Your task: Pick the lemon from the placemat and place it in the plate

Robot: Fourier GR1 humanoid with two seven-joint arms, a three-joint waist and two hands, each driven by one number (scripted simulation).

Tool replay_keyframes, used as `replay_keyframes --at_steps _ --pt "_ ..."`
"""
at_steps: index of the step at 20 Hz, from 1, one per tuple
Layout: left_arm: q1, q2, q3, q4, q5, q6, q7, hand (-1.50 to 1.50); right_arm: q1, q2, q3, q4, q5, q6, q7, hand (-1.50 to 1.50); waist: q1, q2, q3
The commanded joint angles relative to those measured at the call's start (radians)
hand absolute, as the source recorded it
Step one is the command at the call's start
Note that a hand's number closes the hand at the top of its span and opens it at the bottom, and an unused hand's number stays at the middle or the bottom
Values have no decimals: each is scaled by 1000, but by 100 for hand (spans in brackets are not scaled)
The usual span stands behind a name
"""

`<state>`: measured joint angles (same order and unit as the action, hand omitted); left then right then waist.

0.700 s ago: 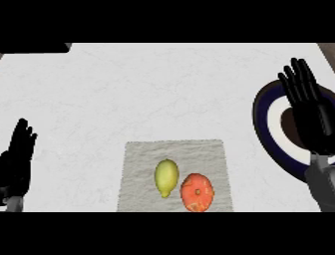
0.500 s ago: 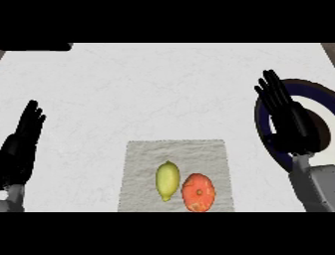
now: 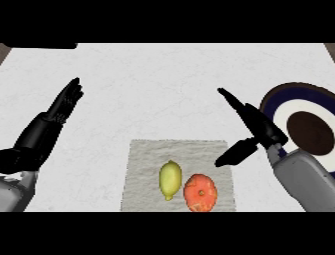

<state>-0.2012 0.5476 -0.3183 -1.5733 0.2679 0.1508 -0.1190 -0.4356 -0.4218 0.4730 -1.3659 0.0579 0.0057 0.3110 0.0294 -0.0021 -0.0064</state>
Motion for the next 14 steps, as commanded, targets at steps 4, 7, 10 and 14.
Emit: replay_keyframes --at_steps 4,7,10,14 --pt "-37 -6 -18 -34 0 -39 36 0 -252 187 218 -13 273 -33 453 -150 -1 -4 3" --pt "-18 -14 4 11 -19 -55 -10 0 -256 241 236 -46 305 15 603 -150 -26 -1 5" --pt "21 0 18 -29 -20 -58 1 0 -285 327 197 -66 228 93 781 -150 -23 -2 5" --pt "16 2 39 -65 -5 -72 31 0 -304 394 150 -49 129 178 906 -150 -21 -2 6"
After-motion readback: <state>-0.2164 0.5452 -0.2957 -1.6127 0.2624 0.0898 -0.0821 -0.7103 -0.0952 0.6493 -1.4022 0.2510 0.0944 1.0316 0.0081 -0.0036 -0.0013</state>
